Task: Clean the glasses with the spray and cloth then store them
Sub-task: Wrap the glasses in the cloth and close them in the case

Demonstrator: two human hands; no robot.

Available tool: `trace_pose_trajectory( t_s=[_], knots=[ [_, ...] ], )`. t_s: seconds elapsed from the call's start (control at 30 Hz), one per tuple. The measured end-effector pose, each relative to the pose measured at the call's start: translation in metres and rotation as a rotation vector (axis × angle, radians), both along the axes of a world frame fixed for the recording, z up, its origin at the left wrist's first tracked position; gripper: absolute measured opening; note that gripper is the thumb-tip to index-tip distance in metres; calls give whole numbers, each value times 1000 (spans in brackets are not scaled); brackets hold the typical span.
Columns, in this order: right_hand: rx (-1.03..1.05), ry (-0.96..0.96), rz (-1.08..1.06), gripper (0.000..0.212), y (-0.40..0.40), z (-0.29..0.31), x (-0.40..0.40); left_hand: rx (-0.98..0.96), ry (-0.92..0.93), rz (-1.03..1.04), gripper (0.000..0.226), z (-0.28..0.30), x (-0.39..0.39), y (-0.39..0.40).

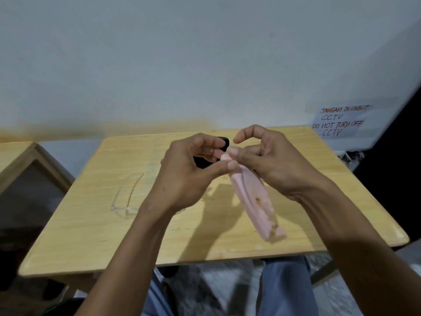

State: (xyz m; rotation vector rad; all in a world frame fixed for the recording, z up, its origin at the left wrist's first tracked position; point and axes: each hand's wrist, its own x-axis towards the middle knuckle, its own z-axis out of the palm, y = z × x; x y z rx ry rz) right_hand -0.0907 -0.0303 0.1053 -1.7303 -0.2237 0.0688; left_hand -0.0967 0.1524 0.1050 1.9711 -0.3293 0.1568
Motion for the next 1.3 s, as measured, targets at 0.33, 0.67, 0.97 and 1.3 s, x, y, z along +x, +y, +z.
trace_pose_trajectory(
  t_s=[0.33, 0.67, 0.97, 1.3],
  knots=[
    [-169, 55, 154, 45, -6, 1, -8, 70, -62, 128, 19, -3, -3, 14],
    [-448, -75, 112, 14, -36, -12, -13, 126, -79, 181, 19, -2, 1, 39],
    [-382, -65, 34, 6, -56, -14, 1, 167, -20, 174, 19, -8, 14, 40],
    [-307, -128, -98, 10, -38, -17, 34, 144, -44, 229, 24, -4, 41, 30]
  ],
)
